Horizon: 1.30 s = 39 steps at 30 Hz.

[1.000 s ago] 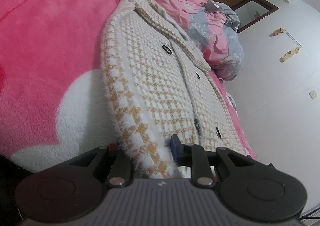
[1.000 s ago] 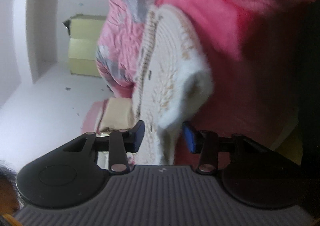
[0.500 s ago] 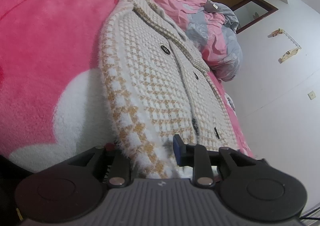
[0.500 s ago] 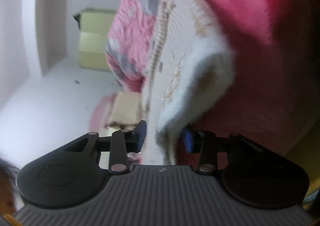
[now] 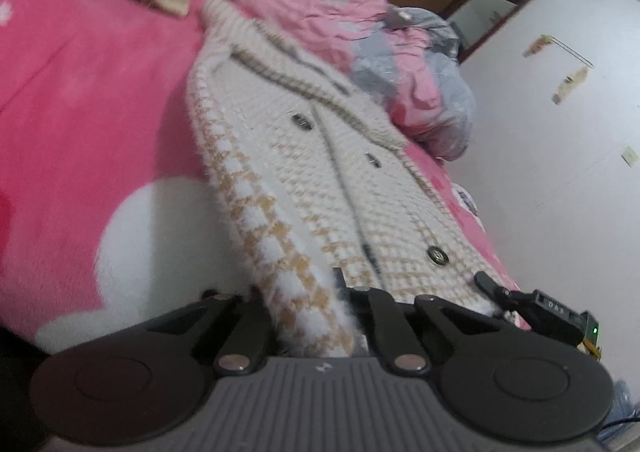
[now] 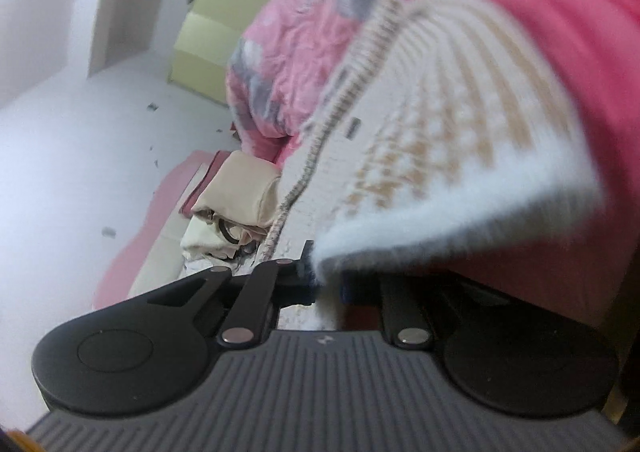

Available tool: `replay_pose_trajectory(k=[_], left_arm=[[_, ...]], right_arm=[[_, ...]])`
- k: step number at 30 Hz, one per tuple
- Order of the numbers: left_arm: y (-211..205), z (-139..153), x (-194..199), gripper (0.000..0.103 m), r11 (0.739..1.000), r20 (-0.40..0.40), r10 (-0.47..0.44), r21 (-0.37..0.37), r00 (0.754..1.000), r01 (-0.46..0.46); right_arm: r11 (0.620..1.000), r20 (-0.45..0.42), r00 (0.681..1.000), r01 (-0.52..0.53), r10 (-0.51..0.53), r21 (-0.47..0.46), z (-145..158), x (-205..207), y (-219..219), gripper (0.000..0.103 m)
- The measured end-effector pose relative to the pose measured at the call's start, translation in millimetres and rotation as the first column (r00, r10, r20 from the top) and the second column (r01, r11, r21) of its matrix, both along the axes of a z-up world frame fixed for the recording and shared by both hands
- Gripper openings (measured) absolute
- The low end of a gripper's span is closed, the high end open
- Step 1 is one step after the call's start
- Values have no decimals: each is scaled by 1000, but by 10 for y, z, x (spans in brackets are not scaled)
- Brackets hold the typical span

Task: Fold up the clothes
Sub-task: 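Lift the hem with both grippers and carry it toward the collar, then lay the held hem down over the cardigan body with both grippers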

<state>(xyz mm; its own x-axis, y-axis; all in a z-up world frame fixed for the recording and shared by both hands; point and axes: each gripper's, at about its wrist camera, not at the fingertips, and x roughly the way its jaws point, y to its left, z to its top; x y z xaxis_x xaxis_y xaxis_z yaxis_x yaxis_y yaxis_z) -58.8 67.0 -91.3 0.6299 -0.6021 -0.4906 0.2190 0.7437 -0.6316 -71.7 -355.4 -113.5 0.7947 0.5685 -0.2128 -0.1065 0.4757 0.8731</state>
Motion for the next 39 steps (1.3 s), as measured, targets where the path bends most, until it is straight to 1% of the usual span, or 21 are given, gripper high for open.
replay_pose_trajectory(k=[6,8,10,16,22,25,27,30,33,36,39], left_arm=[[25,313,-122,4,1000,68,-25,-10,997,26],[35,372,-174,4,999,77,-37,-22,996,38],[38,419,-253,4,998,88,-51,-17,995,53],[155,526,-620,4,994,102,-98,-28,990,101],[229,687,-1198,4,990,97,-142,0,985,143],[253,705,-1359,5,988,88,-152,5,985,152],[251,669,-1378,5,989,92,-150,7,984,150],[238,579,-1264,5,988,80,-142,-50,987,146],[184,559,-1130,5,986,89,-144,-77,986,151],[163,612,-995,6,983,124,-144,-95,982,157],[207,703,-818,6,983,161,-109,-128,981,130]], right_arm=[[996,109,994,-16,26,-88,329,-142,-17,8],[995,129,991,-24,37,-99,345,-214,-22,8],[993,148,988,-32,48,-110,366,-287,-27,8],[988,166,983,-53,76,-143,524,-568,-30,8],[972,154,976,-118,151,-203,653,-1118,53,8],[964,144,972,-153,187,-219,689,-1373,105,8],[964,126,974,-157,187,-213,674,-1454,104,8],[971,116,977,-156,178,-182,600,-1436,80,8],[973,118,976,-160,181,-167,571,-1332,103,8],[970,149,971,-156,185,-187,624,-1220,142,8],[970,202,964,-129,171,-204,726,-1075,153,8]])
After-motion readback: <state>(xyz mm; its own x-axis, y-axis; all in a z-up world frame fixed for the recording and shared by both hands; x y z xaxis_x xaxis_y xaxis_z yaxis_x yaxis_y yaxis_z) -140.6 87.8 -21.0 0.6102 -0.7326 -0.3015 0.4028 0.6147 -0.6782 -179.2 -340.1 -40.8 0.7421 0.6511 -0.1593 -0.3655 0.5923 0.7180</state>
